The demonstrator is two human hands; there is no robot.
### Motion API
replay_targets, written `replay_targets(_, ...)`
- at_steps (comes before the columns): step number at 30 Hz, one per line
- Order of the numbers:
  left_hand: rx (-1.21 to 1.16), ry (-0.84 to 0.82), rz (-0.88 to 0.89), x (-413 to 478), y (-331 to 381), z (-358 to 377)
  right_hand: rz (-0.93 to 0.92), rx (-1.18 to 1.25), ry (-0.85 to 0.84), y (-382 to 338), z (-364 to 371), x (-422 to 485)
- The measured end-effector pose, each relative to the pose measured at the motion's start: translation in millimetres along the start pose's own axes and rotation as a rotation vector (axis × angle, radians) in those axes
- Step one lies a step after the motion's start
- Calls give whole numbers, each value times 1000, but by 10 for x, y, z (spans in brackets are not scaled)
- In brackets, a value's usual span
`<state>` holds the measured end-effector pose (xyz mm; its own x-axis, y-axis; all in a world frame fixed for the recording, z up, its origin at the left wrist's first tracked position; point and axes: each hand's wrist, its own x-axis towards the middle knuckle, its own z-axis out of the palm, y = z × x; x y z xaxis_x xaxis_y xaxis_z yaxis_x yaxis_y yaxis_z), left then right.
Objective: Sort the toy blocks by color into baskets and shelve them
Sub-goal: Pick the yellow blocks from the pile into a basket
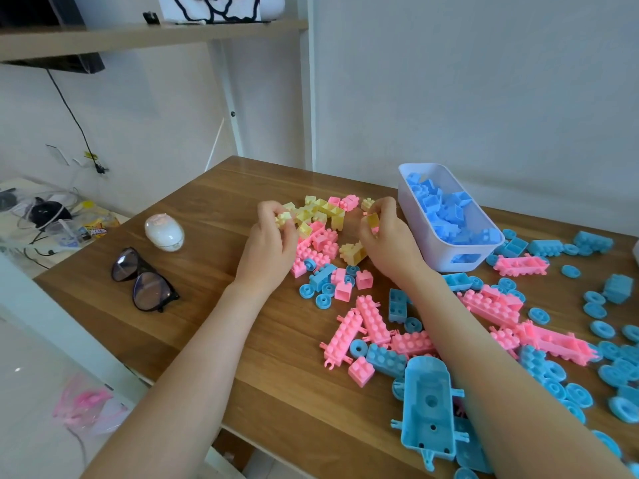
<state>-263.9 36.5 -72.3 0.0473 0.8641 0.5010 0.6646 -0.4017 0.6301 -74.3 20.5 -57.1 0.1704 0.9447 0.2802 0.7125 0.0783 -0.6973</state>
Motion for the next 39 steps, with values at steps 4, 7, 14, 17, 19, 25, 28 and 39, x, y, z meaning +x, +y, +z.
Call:
replay_targets(4,-4,78,-67,16,25,-14,-145,-172,-183,11,-12,-15)
replay_targets(7,68,-38,-76,36,2,1,-236,-263,-303,1,0,-25)
replay_targets(14,210,-168,-54,52,-69,44,-189,-176,-460,-44,12,-5)
replay_targets(17,333,-171,-53,72,-88,51,-154,-183,-459,-76,21,-5)
replay_targets(19,319,-156,-55,76,-91,47,-150,-200,-437,-90,26,-2)
replay_targets(25,253,-92,-5,69,-86,59,-205,-243,-491,-57,39,-10)
replay_targets(28,172,-23,-30,48,-43,40,-213,-248,-462,-61,45,-10)
replay_targets(39,68,115,-93,-80,39,-99,-48,-33,-222,-154,-127,-70)
